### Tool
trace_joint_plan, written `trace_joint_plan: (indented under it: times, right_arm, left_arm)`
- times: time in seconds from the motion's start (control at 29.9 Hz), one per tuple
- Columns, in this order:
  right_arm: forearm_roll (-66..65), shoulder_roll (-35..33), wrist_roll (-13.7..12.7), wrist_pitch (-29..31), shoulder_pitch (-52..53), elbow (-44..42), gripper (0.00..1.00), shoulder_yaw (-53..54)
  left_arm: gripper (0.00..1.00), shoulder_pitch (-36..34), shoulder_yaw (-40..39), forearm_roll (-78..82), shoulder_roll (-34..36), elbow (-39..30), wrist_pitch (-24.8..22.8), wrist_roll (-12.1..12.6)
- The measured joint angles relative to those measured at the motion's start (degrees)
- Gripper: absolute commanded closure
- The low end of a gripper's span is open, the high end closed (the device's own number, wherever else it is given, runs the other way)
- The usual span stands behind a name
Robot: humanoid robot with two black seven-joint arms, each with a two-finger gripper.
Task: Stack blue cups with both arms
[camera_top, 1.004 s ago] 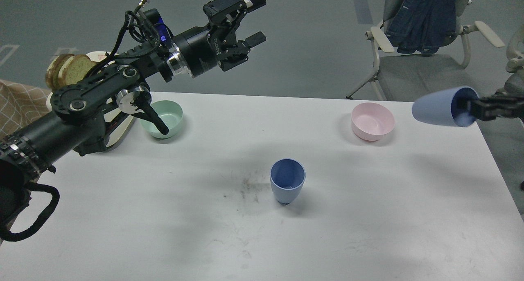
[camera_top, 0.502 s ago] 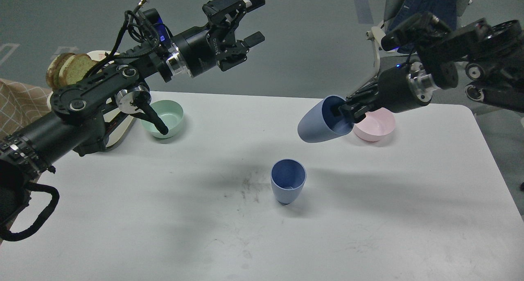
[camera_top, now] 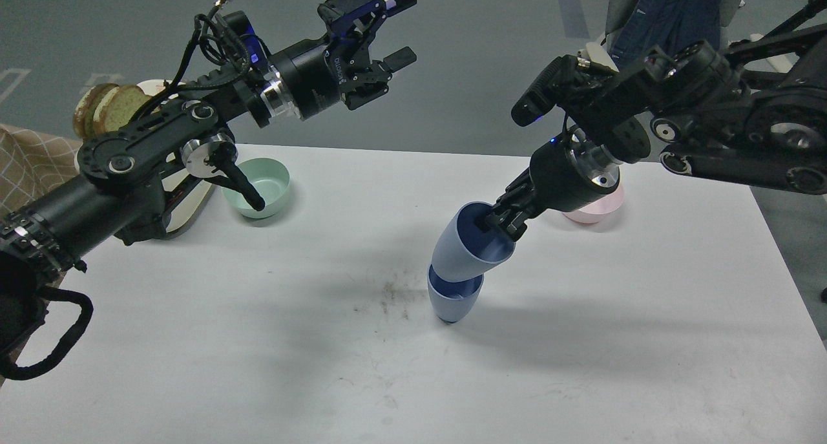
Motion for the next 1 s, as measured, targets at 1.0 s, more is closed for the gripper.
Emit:
trace_joint_plan:
  times: [1.0]
  right_arm:
    - [3.1,5.7,0.0,-0.4,-0.8,-3.4,1.0,-4.0]
  left_arm:
    - [0.08,-0.1,-0.5,0.0,0.2,-0.3,-0.1,-0.1]
